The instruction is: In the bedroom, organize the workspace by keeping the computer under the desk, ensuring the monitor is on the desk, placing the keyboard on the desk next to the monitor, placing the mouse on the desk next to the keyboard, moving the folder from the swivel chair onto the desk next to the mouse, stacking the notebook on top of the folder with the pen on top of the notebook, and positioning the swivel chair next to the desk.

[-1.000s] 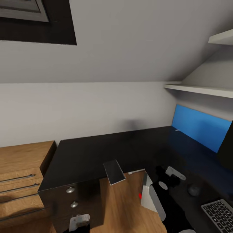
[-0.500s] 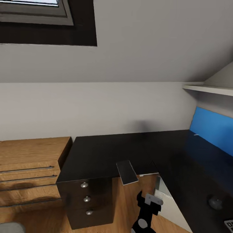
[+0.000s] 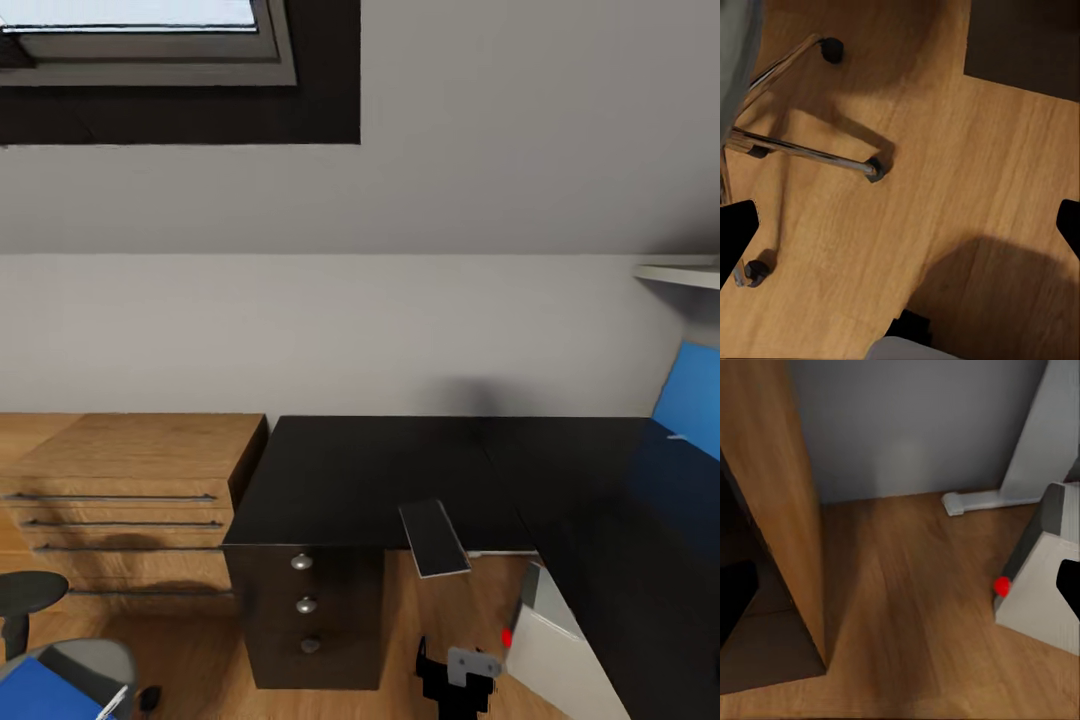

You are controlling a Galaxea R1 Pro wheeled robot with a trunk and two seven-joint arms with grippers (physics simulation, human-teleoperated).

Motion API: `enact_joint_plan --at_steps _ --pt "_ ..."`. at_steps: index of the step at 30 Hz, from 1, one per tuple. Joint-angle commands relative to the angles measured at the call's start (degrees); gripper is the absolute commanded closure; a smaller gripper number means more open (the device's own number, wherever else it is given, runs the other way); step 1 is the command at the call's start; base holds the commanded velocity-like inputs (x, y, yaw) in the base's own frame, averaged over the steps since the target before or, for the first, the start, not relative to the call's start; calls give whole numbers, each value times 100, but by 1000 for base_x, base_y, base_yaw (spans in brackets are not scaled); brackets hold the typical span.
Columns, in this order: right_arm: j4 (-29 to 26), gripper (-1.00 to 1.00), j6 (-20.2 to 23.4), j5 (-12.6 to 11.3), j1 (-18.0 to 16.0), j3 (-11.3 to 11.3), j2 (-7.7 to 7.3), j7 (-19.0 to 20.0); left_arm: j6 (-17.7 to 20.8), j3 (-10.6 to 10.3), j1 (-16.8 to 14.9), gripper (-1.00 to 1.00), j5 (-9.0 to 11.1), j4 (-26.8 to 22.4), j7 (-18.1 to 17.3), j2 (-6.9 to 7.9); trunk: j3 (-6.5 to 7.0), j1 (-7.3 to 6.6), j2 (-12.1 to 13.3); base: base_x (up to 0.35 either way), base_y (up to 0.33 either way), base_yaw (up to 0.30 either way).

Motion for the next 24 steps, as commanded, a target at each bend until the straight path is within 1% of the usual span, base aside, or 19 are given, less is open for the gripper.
enact_joint_plan --at_steps 1,5,7,24 --pt "18 -100 -23 -41 -5 52 0 -15 -24 -34 -2 -100 49 3 41 5 -5 1 -4 0 0 286" --pt "47 -100 -32 -43 -5 74 0 4 -61 -44 -2 -100 40 189 41 -130 -5 1 -4 0 0 286" --pt "54 -100 -33 -43 -5 76 0 7 -64 -48 -2 -100 36 239 41 -160 -5 1 -4 0 0 286" --pt "64 -100 -42 -36 -5 79 0 22 -87 -53 -2 -100 34 356 41 -198 -5 1 -4 0 0 279"
